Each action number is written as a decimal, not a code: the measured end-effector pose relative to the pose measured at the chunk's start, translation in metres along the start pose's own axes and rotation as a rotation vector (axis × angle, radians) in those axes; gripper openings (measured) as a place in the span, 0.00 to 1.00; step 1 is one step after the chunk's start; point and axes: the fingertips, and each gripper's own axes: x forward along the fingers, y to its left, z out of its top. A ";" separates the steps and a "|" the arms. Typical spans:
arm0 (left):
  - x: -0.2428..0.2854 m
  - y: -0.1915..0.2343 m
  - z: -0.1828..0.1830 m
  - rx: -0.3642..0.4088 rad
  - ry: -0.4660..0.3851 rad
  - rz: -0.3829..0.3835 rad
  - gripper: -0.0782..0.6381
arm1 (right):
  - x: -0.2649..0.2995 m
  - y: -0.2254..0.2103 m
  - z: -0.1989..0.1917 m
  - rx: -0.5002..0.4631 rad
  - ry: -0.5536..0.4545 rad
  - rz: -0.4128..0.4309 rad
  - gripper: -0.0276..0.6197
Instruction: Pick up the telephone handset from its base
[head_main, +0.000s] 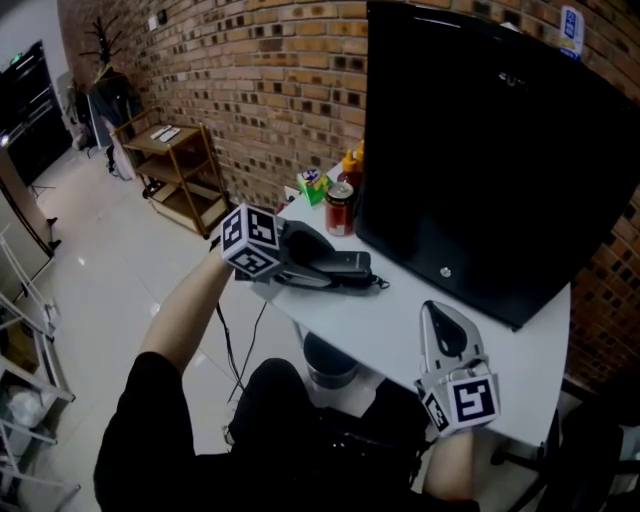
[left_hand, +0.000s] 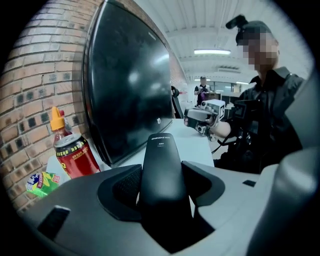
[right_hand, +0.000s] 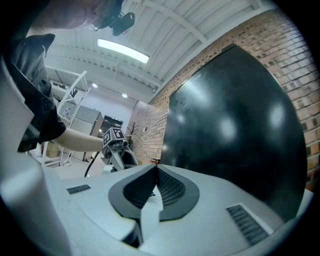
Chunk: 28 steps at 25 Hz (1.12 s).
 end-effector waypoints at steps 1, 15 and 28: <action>-0.004 0.001 0.005 -0.007 -0.030 0.005 0.47 | 0.000 0.000 0.000 -0.001 0.000 0.000 0.06; -0.095 0.003 0.052 -0.161 -0.624 0.048 0.47 | 0.001 0.001 -0.001 0.005 0.006 0.009 0.06; -0.109 -0.006 0.054 -0.163 -0.672 0.058 0.47 | 0.002 0.000 -0.001 0.030 0.010 0.014 0.06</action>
